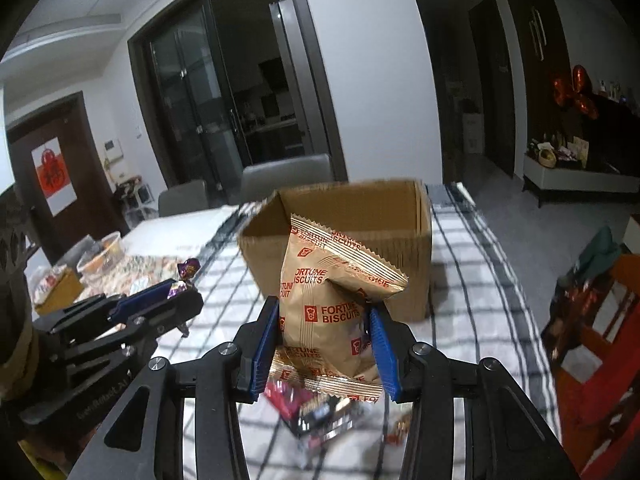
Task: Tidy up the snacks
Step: 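Carry both snacks over the cardboard box and open both grippers to drop them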
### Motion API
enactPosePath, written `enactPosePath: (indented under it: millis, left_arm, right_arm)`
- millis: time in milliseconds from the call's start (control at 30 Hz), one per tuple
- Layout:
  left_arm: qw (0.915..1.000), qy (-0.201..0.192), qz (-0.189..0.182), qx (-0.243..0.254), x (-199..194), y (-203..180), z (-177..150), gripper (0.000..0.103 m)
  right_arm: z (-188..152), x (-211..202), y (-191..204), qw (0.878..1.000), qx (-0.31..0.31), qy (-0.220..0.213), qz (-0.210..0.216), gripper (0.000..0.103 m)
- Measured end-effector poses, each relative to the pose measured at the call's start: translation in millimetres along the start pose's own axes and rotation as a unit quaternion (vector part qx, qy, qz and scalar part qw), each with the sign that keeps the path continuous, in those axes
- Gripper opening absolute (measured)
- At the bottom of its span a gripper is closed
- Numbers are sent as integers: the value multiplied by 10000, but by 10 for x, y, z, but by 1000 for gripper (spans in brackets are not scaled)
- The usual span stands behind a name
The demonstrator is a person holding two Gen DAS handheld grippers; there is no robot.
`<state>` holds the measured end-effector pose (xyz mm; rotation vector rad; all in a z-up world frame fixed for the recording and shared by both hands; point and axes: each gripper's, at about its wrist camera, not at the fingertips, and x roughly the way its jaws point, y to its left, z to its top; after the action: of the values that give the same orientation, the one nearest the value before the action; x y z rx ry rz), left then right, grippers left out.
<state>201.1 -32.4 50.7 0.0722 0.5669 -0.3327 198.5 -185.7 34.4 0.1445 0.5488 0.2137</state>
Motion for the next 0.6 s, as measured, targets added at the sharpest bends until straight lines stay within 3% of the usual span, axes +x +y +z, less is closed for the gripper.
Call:
enactPosePath:
  millis: [333, 600]
  left_arm:
    - [9997, -161, 47, 171, 260, 144, 548, 24]
    - [9997, 2, 60, 234, 636, 234, 890, 24]
  right_arm:
    - [517, 260, -5, 9996, -229, -128, -41, 45]
    - [865, 661, -194, 9997, -33, 232, 58, 45]
